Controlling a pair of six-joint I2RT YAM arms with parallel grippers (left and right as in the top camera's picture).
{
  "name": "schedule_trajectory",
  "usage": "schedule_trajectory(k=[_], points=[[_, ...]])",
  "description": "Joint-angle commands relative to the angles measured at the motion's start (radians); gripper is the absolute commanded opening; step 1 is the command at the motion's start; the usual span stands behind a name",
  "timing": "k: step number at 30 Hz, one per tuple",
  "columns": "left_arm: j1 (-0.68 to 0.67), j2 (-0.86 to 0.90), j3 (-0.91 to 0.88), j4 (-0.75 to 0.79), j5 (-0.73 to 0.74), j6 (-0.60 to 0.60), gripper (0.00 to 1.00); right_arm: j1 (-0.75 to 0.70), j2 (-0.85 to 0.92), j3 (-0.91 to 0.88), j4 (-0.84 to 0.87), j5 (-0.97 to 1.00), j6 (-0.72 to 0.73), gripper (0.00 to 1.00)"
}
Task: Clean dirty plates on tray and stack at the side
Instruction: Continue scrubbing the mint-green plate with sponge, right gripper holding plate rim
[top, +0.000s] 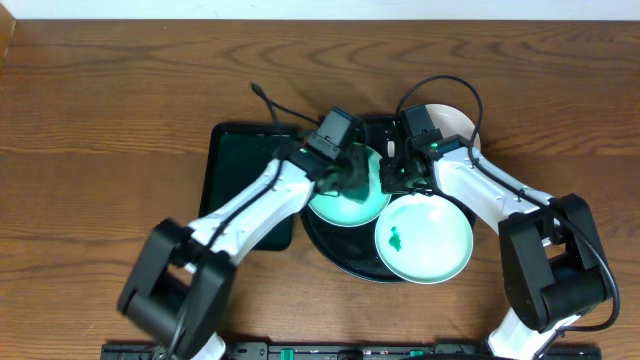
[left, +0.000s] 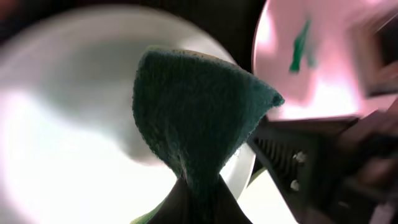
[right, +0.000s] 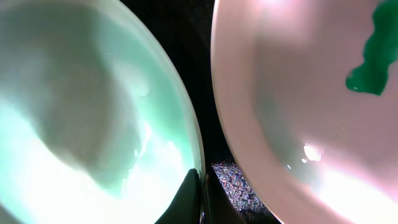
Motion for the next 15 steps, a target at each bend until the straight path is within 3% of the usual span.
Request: schedule_trajectory(k=[1, 6, 15], points=[[0.008, -0.027, 0.001, -0.034, -0.175, 0.009, 0.08, 0.014, 0.007, -0.001, 0.005, -0.051, -0.019, 0.01], [0.008, -0.01, -0.003, -0.105, -0.284, 0.009, 0.08, 0.014, 0.007, -0.001, 0.005, -0.051, -0.019, 0.01], [0.0, 0.079, -0.014, -0.104, -0.282, 0.008, 0.08, 0.014, 0.007, -0.001, 0.005, -0.051, -0.019, 0.01]])
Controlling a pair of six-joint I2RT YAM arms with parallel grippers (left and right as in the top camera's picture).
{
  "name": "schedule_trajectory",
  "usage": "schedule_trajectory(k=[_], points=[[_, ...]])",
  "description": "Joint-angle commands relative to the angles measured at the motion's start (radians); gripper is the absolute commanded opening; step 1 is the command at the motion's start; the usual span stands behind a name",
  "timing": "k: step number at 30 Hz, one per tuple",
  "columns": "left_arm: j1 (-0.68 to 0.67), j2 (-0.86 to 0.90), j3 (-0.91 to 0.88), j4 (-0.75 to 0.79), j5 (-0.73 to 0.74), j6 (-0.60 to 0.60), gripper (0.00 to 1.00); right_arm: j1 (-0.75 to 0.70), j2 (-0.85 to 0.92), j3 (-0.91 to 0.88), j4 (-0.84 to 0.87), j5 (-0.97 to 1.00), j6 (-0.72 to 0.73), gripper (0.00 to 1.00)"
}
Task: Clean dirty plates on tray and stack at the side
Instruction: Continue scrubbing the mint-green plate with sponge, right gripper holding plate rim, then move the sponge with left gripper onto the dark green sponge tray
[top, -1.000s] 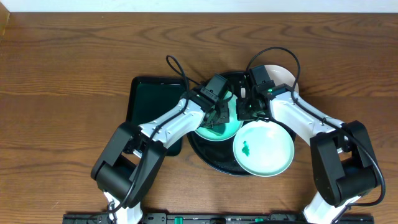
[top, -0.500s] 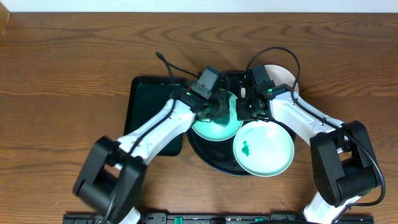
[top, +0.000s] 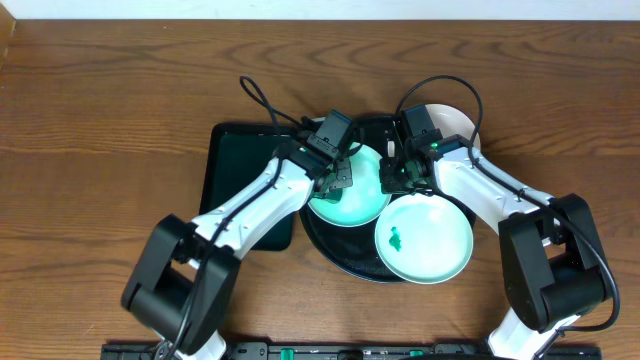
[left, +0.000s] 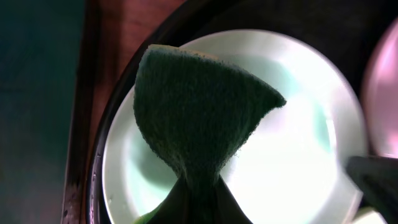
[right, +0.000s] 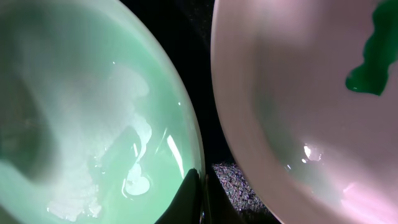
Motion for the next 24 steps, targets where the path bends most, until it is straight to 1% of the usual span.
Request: schedule_trajectory(k=[1, 5, 14, 24], points=[[-0.008, 0.063, -0.013, 0.001, -0.033, 0.003, 0.08, 0.014, 0.007, -0.001, 0.005, -0.051, -0.019, 0.01], [-0.019, 0.105, -0.013, 0.001, -0.02, 0.002, 0.08, 0.014, 0.007, -0.001, 0.005, -0.051, -0.019, 0.01], [-0.061, 0.12, -0.013, 0.041, 0.111, -0.002, 0.08, 0.014, 0.007, -0.001, 0.006, -0.051, -0.019, 0.01], [-0.082, 0.12, -0.013, 0.061, 0.111, -0.004, 0.08, 0.014, 0.007, -0.001, 0.005, -0.051, -0.019, 0.01]])
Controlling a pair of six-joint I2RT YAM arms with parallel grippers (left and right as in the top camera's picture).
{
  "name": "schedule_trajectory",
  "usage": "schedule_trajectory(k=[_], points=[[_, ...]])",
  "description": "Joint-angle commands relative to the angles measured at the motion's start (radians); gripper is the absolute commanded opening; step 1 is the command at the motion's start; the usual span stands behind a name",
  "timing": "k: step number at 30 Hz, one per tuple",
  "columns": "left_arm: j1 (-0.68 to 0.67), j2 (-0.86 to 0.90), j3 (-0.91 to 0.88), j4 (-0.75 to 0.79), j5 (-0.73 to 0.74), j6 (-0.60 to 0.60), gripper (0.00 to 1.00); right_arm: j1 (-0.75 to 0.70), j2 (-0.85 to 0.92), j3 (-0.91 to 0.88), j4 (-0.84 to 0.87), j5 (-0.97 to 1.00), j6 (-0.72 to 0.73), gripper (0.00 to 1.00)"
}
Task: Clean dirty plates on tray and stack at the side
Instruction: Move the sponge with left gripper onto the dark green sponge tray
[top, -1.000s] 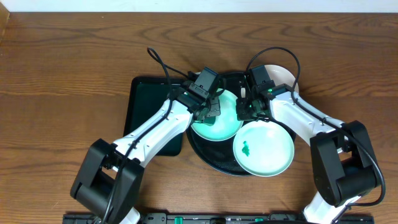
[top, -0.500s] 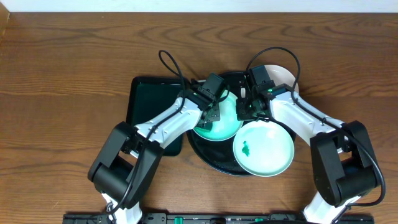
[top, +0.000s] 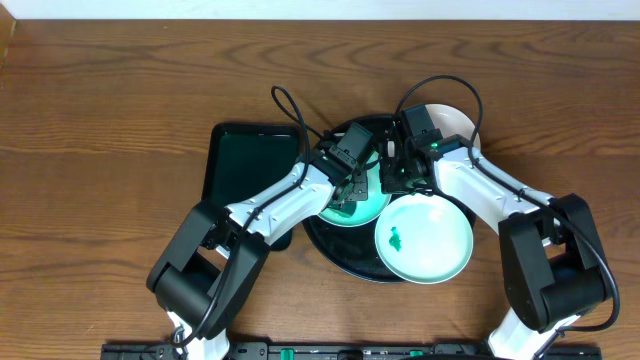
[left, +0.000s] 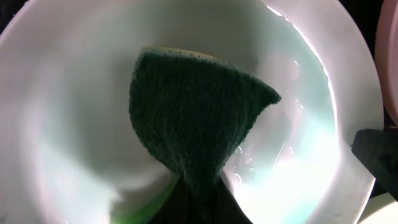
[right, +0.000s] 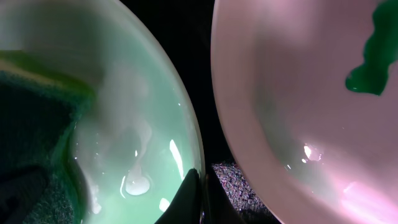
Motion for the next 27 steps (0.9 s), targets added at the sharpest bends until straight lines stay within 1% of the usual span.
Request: schedule_trajectory(k=[1, 7, 10, 17, 20, 21, 27], points=[[-0.009, 0.02, -0.013, 0.002, 0.056, -0.015, 0.08, 0.014, 0.007, -0.001, 0.005, -0.051, -0.019, 0.01], [-0.004, 0.016, -0.01, 0.044, 0.175, -0.027, 0.08, 0.014, 0.007, -0.001, 0.005, -0.051, -0.019, 0.01], [0.014, -0.009, 0.008, 0.042, 0.211, -0.027, 0.08, 0.014, 0.007, -0.001, 0.006, -0.051, -0.019, 0.01], [0.1, -0.195, 0.014, 0.006, 0.213, -0.015, 0.08, 0.014, 0.007, -0.001, 0.005, -0.051, -0.019, 0.01], [0.166, -0.316, 0.014, -0.042, 0.194, -0.01, 0.08, 0.014, 0.007, -0.001, 0.005, -0.051, -0.019, 0.01], [0.202, -0.372, 0.014, -0.079, 0.179, 0.008, 0.08, 0.014, 0.007, -0.001, 0.005, -0.051, -0.019, 0.01], [0.324, -0.497, 0.013, -0.252, 0.026, 0.06, 0.08, 0.014, 0.007, -0.001, 0.005, -0.051, -0.019, 0.01]])
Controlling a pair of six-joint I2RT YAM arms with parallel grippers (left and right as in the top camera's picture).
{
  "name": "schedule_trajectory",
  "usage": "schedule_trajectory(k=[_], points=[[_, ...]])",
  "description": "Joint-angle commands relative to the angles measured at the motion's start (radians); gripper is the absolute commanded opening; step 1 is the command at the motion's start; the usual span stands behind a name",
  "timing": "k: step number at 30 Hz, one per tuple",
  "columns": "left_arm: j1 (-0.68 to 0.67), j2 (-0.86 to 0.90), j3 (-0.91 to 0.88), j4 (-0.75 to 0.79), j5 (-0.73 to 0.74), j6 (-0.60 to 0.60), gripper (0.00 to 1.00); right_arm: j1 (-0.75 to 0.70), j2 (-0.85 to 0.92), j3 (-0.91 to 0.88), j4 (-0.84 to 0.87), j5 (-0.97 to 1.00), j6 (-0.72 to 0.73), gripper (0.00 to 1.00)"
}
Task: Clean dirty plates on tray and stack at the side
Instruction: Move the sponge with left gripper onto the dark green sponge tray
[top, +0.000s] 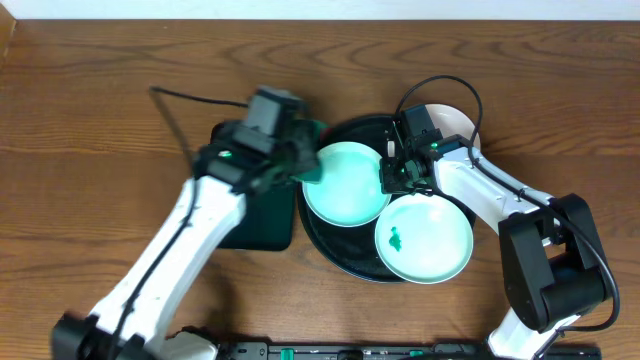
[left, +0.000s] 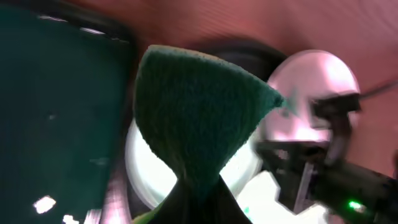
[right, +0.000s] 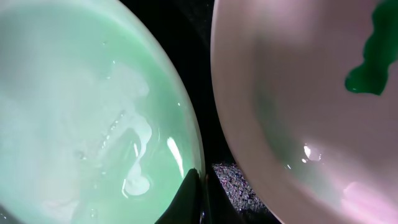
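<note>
The mint plate (top: 345, 182) lies at the left of the round black tray (top: 340, 255), wet and streaked (right: 93, 112). My right gripper (top: 386, 178) is shut on its right rim (right: 200, 186). A second pale plate (top: 425, 238) with a green stain (right: 370, 59) lies at the front right of the tray. My left gripper (top: 298, 158) hangs left of the mint plate, shut on a dark green sponge (left: 193, 112), with its jaws (left: 198, 196) pinching the sponge's lower end.
A dark green rectangular tray (top: 240, 215) lies left of the round one, partly under my left arm. One white plate (top: 458, 122) sits on the wooden table behind my right arm. A black cable loops above each wrist.
My left gripper, which had the sponge down inside the mint plate, now holds it off the plate, to the left, over the edge of the green tray. The right gripper has not moved.
The sponge was first at the right side of the mint plate, then at its upper left, then in its middle. Now it is off the plate, which shows wet streaks. My right gripper stayed shut on the plate's rim throughout.
</note>
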Motion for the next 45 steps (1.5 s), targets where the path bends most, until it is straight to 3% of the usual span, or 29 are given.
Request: schedule_trajectory(k=[1, 8, 34, 37, 39, 42, 45], points=[[0.074, -0.05, 0.013, -0.092, -0.145, 0.049, 0.08, 0.014, 0.007, -0.001, 0.005, -0.051, -0.019, 0.01], [0.182, -0.037, -0.009, -0.229, -0.182, 0.204, 0.08, 0.014, 0.007, -0.001, 0.004, -0.051, -0.019, 0.01], [0.21, 0.304, -0.076, -0.216, -0.181, 0.204, 0.09, 0.014, 0.007, -0.001, 0.005, -0.051, -0.019, 0.01], [0.21, 0.304, -0.076, -0.216, -0.181, 0.204, 0.31, 0.014, 0.007, -0.001, 0.005, -0.051, -0.019, 0.01], [0.21, 0.304, -0.074, -0.217, -0.181, 0.204, 0.34, 0.014, 0.007, -0.001, 0.005, -0.051, -0.019, 0.01], [0.215, 0.296, -0.058, -0.227, -0.181, 0.204, 0.49, 0.014, 0.007, -0.001, 0.005, -0.051, -0.019, 0.01], [0.228, 0.279, -0.029, -0.248, -0.181, 0.204, 0.56, 0.014, 0.007, -0.001, 0.005, -0.051, -0.019, 0.01]])
